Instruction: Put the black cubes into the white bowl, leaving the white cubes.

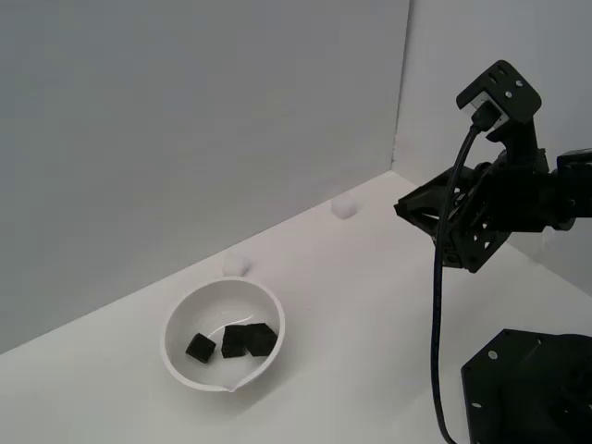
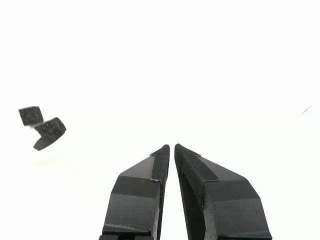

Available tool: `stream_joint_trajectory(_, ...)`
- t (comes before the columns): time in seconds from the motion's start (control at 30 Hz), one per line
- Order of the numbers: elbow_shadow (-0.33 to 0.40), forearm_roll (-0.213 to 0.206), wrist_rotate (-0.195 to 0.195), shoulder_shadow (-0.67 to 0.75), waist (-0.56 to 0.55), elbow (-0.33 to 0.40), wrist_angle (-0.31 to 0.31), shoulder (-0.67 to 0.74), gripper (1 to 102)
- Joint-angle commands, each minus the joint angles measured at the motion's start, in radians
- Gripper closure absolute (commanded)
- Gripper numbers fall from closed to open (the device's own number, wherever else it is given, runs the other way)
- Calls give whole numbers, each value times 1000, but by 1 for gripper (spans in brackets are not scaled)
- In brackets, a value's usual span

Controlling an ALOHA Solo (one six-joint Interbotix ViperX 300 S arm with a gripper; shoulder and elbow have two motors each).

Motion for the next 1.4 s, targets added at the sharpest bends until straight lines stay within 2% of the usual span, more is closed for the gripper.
stream_joint_trajectory(0.0,3,-8,3,51,-14,5,3,44,100)
stream_joint_trajectory(0.37,23,-8,3,239,-14,25,23,235,100)
stream_joint_trajectory(0.73,32,-8,2,351,-14,29,32,344,100)
stream_joint_trajectory(1.03,46,-8,-5,515,-14,46,44,509,100)
stream_joint_trajectory(1.37,52,-8,-8,617,41,52,57,609,100)
